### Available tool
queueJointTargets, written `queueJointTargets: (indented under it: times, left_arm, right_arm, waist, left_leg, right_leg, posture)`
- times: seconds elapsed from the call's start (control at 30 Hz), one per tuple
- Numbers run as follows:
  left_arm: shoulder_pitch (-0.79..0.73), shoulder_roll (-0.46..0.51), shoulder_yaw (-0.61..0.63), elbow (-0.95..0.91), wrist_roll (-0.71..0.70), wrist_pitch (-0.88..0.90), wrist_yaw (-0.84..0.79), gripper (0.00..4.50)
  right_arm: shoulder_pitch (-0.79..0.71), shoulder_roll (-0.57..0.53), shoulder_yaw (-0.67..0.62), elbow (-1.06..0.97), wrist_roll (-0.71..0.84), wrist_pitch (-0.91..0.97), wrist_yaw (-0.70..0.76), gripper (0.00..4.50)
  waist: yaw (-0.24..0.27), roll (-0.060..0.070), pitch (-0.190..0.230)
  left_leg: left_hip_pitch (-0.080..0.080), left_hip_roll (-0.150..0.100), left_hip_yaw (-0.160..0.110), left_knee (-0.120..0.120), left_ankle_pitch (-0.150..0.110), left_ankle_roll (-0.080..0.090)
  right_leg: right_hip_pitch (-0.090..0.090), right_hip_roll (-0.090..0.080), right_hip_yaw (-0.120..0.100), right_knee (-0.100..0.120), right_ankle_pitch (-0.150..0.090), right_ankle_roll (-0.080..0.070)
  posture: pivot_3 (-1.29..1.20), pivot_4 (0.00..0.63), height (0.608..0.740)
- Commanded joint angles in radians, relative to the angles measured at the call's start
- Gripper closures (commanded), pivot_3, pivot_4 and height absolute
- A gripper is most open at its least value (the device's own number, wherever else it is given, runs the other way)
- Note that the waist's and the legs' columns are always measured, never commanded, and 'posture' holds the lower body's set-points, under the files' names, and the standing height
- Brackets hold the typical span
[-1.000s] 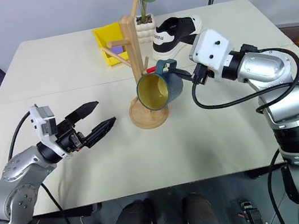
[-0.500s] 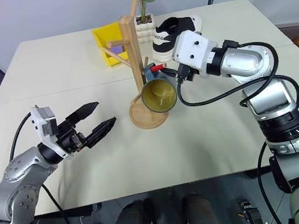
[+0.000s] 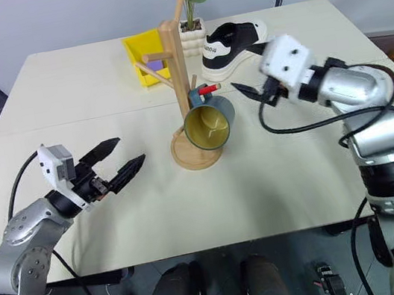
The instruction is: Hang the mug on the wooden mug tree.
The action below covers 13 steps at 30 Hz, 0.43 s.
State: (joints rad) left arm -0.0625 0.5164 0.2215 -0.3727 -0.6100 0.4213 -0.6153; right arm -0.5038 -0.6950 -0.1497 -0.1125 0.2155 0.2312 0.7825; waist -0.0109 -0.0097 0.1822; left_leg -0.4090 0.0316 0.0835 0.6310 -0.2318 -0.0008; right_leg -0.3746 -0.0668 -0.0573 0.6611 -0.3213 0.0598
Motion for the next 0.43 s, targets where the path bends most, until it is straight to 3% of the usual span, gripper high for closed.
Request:
queueJointTargets:
  times: [0.03,0.43]
  left_arm:
    - [0.021,-0.016,0.036,0.044,0.061,-0.059,0.044,0.00]
    - [0.045,-0.082,0.054,0.144,0.162,-0.150,0.145,0.00]
  right_arm:
    - [0.077,0.049,-0.094,-0.009,0.092,0.003,-0.033,0.91]
    - [0.254,0.197,-0.119,0.046,0.151,-0.025,-0.119,0.91]
  waist:
    - [-0.004,0.000,0.000]
    - [-0.002,0.000,0.000]
  left_leg:
    - [0.000,0.000,0.000,0.000,0.000,0.000]
    - [0.000,0.000,0.000,0.000,0.000,0.000]
  right_leg:
    - [0.000,0.000,0.000,0.000,0.000,0.000]
    - [-0.001,0.000,0.000,0.001,0.000,0.000]
  posture:
    - [0.00,0.150,0.740]
    - [0.00,0.150,0.740]
